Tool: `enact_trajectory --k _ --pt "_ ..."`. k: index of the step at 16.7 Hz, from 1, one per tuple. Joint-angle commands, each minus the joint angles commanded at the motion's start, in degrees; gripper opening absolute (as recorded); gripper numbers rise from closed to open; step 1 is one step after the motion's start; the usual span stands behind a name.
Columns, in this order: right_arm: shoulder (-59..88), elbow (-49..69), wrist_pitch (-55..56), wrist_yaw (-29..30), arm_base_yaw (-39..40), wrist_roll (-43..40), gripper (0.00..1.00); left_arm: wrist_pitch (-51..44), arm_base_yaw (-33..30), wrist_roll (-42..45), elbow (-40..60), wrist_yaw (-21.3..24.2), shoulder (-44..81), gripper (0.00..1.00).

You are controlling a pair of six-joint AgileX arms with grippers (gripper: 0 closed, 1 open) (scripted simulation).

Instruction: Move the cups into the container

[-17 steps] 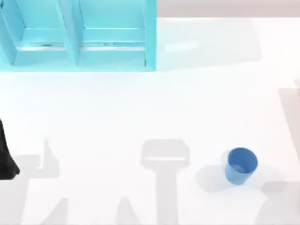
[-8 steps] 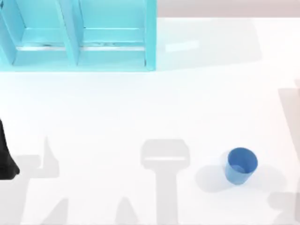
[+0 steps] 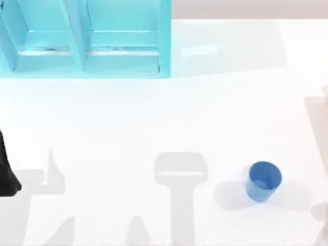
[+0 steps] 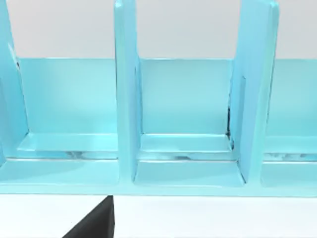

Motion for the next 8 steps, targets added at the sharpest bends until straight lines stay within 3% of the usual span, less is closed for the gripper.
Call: enact_trajectory --k 8 --pt "1.0 -5.2 6.1 0.0 0.4 0.4 0.0 0.0 0.0 0.0 0.0 0.0 0.0 1.0"
